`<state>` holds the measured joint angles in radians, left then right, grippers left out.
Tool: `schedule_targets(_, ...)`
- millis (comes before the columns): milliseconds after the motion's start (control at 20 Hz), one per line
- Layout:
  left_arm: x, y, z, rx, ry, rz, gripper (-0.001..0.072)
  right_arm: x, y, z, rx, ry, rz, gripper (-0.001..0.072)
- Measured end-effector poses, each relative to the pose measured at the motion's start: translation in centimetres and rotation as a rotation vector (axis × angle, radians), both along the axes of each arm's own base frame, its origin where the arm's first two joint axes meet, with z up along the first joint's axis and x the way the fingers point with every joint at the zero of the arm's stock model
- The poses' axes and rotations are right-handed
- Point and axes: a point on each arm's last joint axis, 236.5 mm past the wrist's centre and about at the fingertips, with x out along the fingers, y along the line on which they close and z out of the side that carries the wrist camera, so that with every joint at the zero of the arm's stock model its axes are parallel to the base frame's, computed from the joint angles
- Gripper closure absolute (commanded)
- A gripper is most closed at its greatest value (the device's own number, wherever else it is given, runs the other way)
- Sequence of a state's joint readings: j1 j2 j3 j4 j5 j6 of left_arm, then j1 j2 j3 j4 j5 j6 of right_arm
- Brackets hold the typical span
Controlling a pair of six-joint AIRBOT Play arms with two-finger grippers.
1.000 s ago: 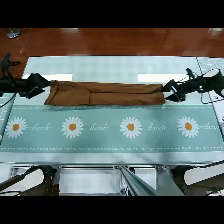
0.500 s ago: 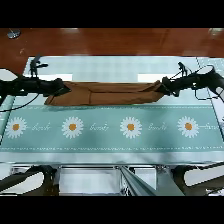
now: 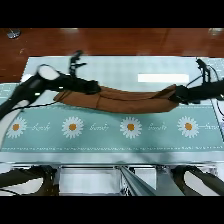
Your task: Fold the shirts.
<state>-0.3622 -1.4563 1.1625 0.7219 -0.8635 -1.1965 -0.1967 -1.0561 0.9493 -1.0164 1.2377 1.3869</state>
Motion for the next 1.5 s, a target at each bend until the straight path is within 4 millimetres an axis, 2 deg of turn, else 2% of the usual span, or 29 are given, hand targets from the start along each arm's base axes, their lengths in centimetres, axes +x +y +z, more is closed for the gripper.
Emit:
schedule_targets(150, -1.1, -6.0, -1.9, 0.038, 0.01, -0.07, 0.0682, -2.8, 0.4, 3.1, -0.012, -0.082, -0.036, 0.0682)
schedule_targets(300, -3.4, -11.3, -4.6, 0.097, 0.049, -0.126, 0.0681, -4.4, 0.6, 5.4, -0.015, -0.145, -0.067, 0.0682)
schedule_targets(450, -7.3, -16.0, -7.5, 0.119, 0.151, -0.16, 0.068, -5.2, 1.2, 6.7, 0.006, -0.179, -0.076, 0.0682)
schedule_targets(600, -11.7, -20.5, -8.3, 0.064, 0.241, -0.213, 0.0681, -5.5, 2.0, 7.7, 0.033, -0.208, -0.062, 0.0681)
schedule_targets(650, -12.9, -21.6, -8.1, 0.044, 0.259, -0.239, 0.0681, -5.5, 2.1, 7.9, 0.038, -0.213, -0.059, 0.0681)
schedule_targets(750, -13.9, -22.7, -7.3, 0.016, 0.282, -0.27, 0.0681, -5.5, 2.3, 8.2, 0.045, -0.22, -0.054, 0.0681)
schedule_targets(850, -13.9, -22.4, -6.5, 0.002, 0.316, -0.294, 0.0681, -5.7, 2.4, 8.2, 0.05, -0.219, -0.05, 0.0681)
schedule_targets(900, -12.7, -21.8, -5.9, -0.006, 0.321, -0.281, 0.0681, -5.8, 2.5, 8.2, 0.052, -0.216, -0.047, 0.0681)
schedule_targets(1000, -8.9, -19.4, -4.3, -0.033, 0.315, -0.224, 0.0681, -5.8, 2.7, 8.3, 0.056, -0.218, -0.039, 0.0681)
schedule_targets(1150, -1.7, -12.9, 0.2, -0.082, 0.265, -0.095, 0.0681, -5.6, 4.6, 9.0, 0.081, -0.223, 0.023, 0.0681)
schedule_targets(1250, 2.4, -6.8, 3.9, -0.088, 0.195, -0.006, 0.0681, -4.7, 6.8, 9.8, 0.101, -0.238, 0.083, 0.0681)
schedule_targets(1300, 4.4, -3.0, 5.9, -0.081, 0.147, 0.051, 0.068, -4.0, 8.3, 10.3, 0.115, -0.244, 0.115, 0.0681)
schedule_targets(1400, 6.7, 4.8, 10.1, -0.052, 0.046, 0.16, 0.068, -2.3, 11.5, 10.8, 0.139, -0.245, 0.183, 0.0681)
schedule_targets(1500, 6.8, 12.6, 14.2, -0.011, -0.064, 0.281, 0.068, -0.5, 15.4, 10.8, 0.162, -0.235, 0.25, 0.0681)
